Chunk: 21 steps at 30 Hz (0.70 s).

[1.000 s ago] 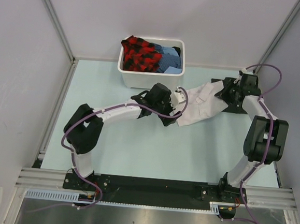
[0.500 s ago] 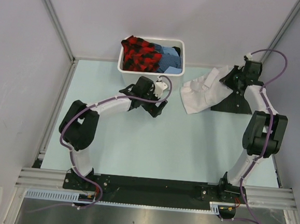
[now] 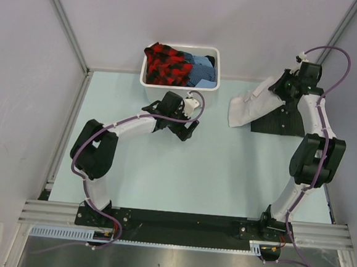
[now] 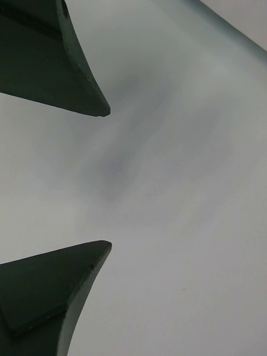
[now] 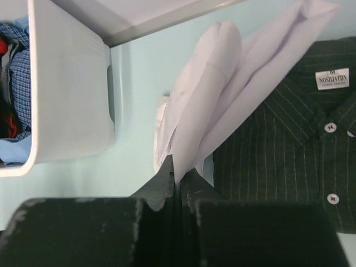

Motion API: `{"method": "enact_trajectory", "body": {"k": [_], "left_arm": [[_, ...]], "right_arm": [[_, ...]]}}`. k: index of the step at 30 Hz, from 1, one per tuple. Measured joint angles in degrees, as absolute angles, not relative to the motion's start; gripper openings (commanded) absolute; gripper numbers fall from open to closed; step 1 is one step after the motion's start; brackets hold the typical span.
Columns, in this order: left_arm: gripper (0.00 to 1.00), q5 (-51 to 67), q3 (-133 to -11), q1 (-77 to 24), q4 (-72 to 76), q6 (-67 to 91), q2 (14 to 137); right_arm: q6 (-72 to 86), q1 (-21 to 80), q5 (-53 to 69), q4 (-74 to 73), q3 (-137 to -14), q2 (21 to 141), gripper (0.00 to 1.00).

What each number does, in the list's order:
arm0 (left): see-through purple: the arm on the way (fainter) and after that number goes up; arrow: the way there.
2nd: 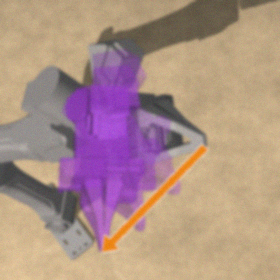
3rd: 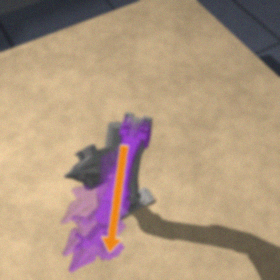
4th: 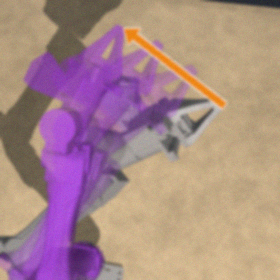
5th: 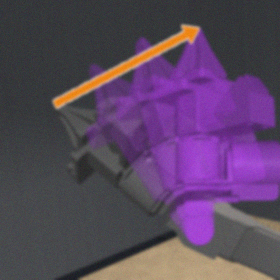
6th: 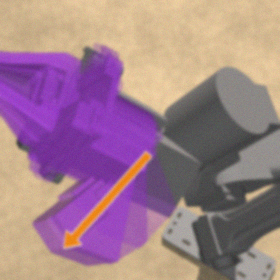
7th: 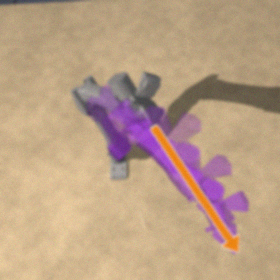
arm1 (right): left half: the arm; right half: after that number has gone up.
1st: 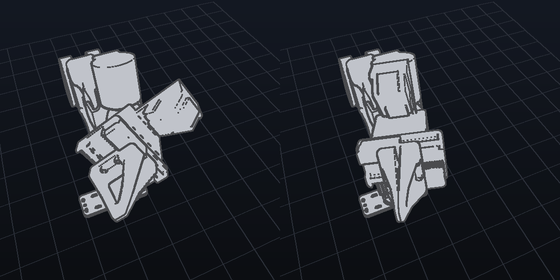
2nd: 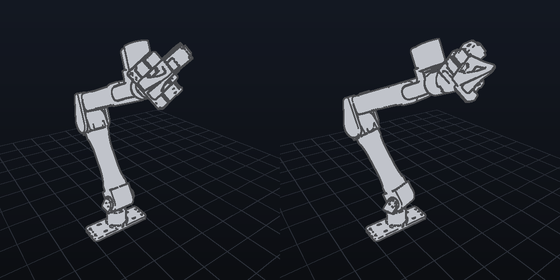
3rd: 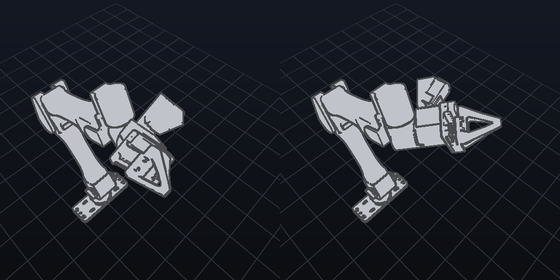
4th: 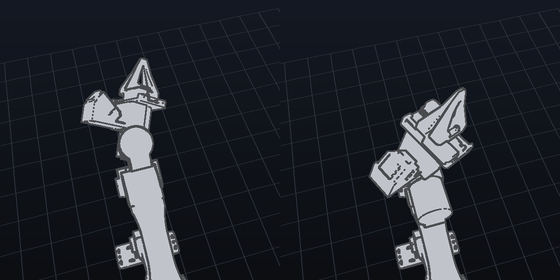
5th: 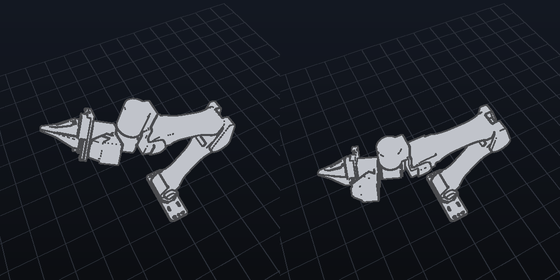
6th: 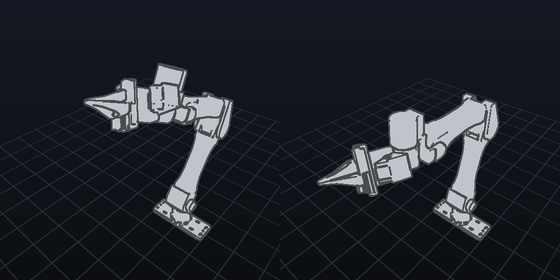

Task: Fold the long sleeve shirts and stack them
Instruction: Neatly place the folded shirt to the corner

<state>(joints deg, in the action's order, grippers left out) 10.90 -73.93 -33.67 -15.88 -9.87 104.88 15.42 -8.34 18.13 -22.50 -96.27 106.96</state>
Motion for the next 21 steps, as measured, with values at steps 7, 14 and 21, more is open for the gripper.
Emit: {"method": "enact_trajectory", "body": {"k": [7, 14, 21], "left_arm": [[0.99, 10.96, -73.93, -33.67, -16.62, -9.89, 104.88], [0.99, 11.11, -73.91, -33.67, -17.04, -9.91, 104.88], [0.99, 11.09, -73.93, -33.43, -17.37, -10.04, 104.88]], "right_arm": [[12.64, -10.15, 21.28, -26.89, -99.24, 106.96, 0.00], [9.61, -13.30, 26.00, -28.67, -101.38, 106.94, 0.00], [7.40, -16.95, 29.50, -28.97, -102.13, 107.79, 0.00]]}}
